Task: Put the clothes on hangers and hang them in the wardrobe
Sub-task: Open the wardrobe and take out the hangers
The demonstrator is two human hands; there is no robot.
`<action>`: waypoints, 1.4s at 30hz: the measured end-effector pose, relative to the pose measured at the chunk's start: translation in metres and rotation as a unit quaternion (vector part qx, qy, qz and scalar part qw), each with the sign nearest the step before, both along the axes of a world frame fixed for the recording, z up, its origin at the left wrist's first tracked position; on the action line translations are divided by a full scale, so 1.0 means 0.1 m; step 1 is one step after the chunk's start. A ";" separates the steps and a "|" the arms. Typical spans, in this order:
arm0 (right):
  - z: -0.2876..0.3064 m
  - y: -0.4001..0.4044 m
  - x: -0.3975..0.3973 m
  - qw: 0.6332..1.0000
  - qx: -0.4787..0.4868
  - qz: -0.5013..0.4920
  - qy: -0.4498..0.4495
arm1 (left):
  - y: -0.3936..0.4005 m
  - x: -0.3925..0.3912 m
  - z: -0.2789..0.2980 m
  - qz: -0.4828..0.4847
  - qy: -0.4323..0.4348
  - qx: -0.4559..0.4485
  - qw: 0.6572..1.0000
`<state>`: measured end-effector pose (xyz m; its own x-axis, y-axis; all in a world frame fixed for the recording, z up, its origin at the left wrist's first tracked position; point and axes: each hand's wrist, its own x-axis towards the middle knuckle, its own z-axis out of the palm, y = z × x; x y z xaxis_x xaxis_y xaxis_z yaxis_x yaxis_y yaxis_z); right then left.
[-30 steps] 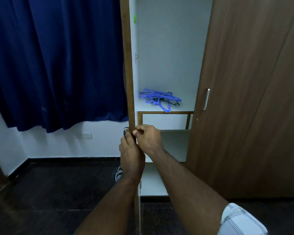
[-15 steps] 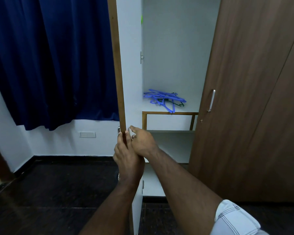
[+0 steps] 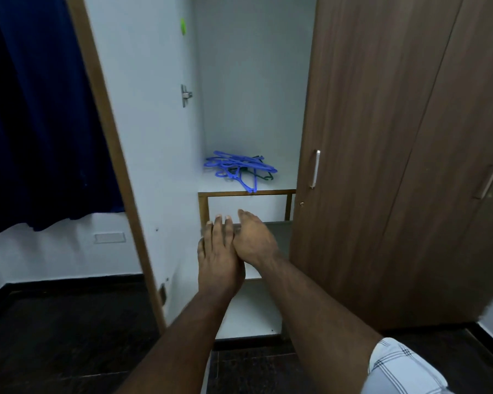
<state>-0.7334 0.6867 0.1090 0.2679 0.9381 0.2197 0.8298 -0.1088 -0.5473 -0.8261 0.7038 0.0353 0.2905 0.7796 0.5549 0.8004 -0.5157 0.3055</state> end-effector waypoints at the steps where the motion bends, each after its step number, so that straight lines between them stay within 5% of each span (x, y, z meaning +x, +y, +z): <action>1: -0.02 0.02 0.19 1.000 0.000 -0.011 0.000 | 0.05 0.17 0.00 -0.015 0.009 0.005 1.000; 17: 0.06 0.72 2.97 0.996 0.016 -0.080 0.025 | 0.94 2.88 0.43 -0.133 0.001 -0.078 0.988; 25: 0.13 1.47 3.38 0.985 0.046 -0.103 0.128 | 1.72 3.34 0.46 -0.157 -0.112 -0.187 0.963; 31: 0.06 1.85 3.50 0.966 0.122 -0.115 0.198 | 2.25 3.52 0.62 -0.128 -0.272 -0.339 0.891; 42: -0.15 1.40 3.39 0.946 0.192 -0.129 0.227 | 1.84 3.50 0.48 -0.121 -0.383 -0.291 0.868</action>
